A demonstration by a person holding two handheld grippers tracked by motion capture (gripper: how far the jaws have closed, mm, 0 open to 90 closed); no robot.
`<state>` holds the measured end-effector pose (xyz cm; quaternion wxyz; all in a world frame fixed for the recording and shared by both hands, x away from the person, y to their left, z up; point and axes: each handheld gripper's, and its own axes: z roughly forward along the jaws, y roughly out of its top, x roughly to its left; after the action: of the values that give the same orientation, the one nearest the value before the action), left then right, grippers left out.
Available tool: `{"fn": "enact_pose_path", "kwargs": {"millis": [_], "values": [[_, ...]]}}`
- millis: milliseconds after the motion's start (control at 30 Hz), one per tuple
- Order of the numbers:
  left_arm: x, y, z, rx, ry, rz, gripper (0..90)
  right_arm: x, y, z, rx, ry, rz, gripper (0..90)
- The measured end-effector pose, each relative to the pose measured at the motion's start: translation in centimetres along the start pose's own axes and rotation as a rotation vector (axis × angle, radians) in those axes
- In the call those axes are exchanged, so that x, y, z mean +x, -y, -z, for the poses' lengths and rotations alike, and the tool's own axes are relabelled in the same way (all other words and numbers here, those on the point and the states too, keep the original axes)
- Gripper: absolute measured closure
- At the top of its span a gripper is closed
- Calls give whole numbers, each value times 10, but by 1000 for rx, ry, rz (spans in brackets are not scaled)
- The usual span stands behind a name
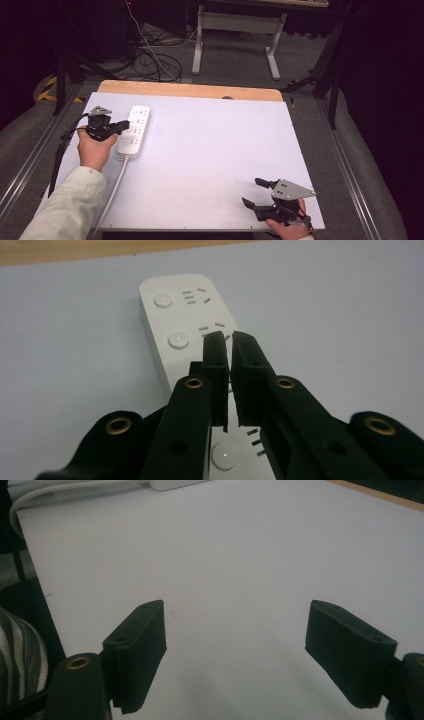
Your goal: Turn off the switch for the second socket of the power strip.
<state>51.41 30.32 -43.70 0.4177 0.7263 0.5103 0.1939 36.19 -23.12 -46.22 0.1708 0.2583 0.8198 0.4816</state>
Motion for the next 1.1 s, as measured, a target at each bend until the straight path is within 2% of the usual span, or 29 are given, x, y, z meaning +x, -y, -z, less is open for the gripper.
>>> {"fn": "enact_pose_path", "kwargs": {"millis": [67, 333, 500, 633, 767, 900, 1100], "values": [[-2, -4, 6, -12, -10, -25, 844, 0, 0, 0, -2, 0, -1, 246], [-4, -8, 20, -41, 6, -37, 835, 0, 0, -1, 3, 2, -1, 246], [-4, -8, 28, -48, -5, -63, 828, 0, 0, -2, 5, 2, -2, 246], [-3, -8, 33, -53, 4, -53, 814, 0, 0, -2, 8, 4, 0, 246], [-7, -10, 40, -90, 17, -53, 706, 0, 0, -1, 5, 5, -1, 246], [-13, -11, 50, -106, 38, -75, 629, 0, 0, -1, 4, 7, -1, 246], [-24, -10, 65, -130, 101, -102, 503, 0, -1, -1, 4, 8, 3, 246]]}}
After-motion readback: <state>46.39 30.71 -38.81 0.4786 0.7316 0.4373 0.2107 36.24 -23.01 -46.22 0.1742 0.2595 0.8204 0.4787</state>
